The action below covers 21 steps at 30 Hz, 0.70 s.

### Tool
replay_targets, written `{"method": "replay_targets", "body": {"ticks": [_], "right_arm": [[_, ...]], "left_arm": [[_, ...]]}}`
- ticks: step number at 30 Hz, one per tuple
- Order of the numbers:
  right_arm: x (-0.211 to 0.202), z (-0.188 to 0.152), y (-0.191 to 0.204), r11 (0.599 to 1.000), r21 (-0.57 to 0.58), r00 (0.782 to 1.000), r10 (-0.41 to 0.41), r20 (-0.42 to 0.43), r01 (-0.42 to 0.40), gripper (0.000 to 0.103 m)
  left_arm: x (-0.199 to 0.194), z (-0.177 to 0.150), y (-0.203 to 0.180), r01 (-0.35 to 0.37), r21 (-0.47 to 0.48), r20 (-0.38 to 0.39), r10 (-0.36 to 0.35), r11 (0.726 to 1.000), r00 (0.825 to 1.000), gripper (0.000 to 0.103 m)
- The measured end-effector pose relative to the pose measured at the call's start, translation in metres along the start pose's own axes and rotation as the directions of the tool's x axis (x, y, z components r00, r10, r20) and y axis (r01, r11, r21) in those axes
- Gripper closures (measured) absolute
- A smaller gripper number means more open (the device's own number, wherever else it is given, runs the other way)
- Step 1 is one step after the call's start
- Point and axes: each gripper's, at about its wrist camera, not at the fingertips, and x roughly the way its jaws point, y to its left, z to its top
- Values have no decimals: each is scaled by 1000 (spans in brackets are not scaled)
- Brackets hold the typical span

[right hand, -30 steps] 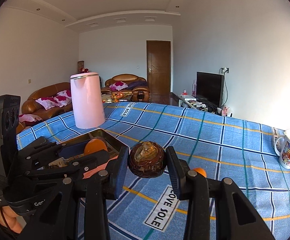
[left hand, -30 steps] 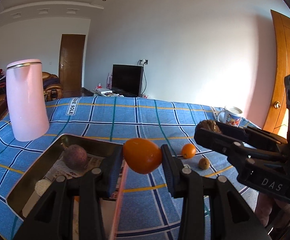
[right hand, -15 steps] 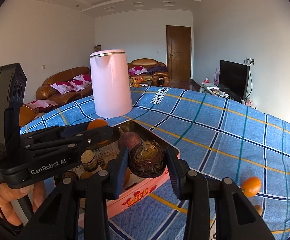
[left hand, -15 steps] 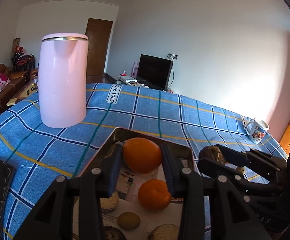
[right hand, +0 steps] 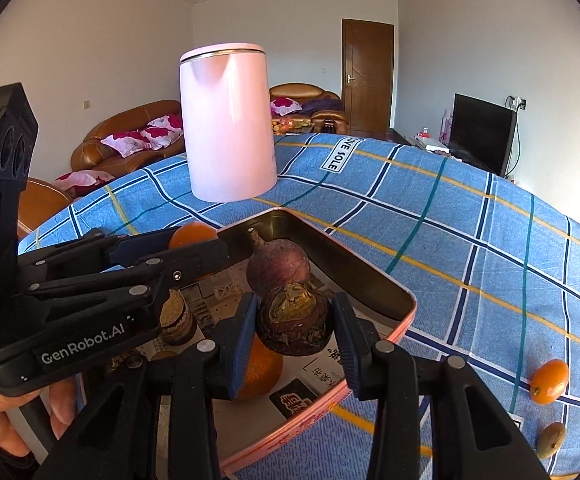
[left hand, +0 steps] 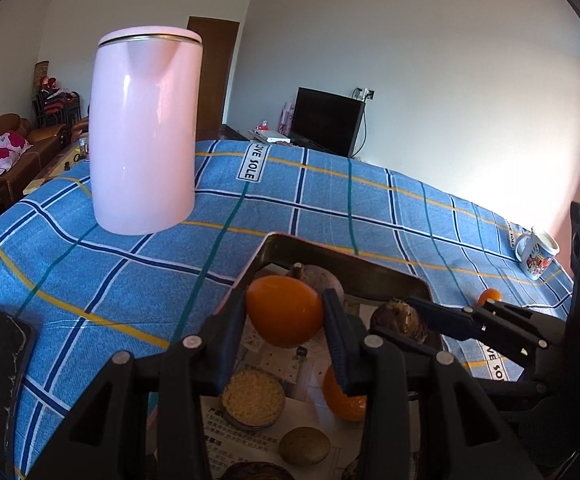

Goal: Organize fruits
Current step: 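Release the orange and the brown cake into the tin with both tools, then grasp the brown kiwi with the right tool while the left grasps the last orange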

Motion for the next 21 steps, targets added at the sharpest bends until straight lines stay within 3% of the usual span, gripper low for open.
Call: {"method": "replay_targets", "body": {"ticks": [5, 7, 12, 14, 21], "right_arm": [[2, -2, -4, 1000, 25, 1000, 13, -14, -13, 59], [-6, -3, -9, 999, 42, 1000, 11, 4, -11, 44], [-43, -10, -28, 998, 51, 998, -28, 50, 26, 42], [-62, -17, -44, 997, 52, 996, -62, 62, 59, 42], [-104, -55, -132, 954, 140, 964, -266, -19, 266, 41]], "left_arm": [[-1, 0, -1, -13, 5, 6, 13, 1000, 1000, 60], [-5, 1, -3, -8, 2, 16, 8, 1000, 1000, 56], [-18, 2, -16, 10, 18, 46, -11, 1000, 999, 47], [-22, 2, -27, 16, 40, 59, -18, 999, 998, 41], [-25, 2, -79, 86, 128, 49, -93, 988, 994, 40]]}}
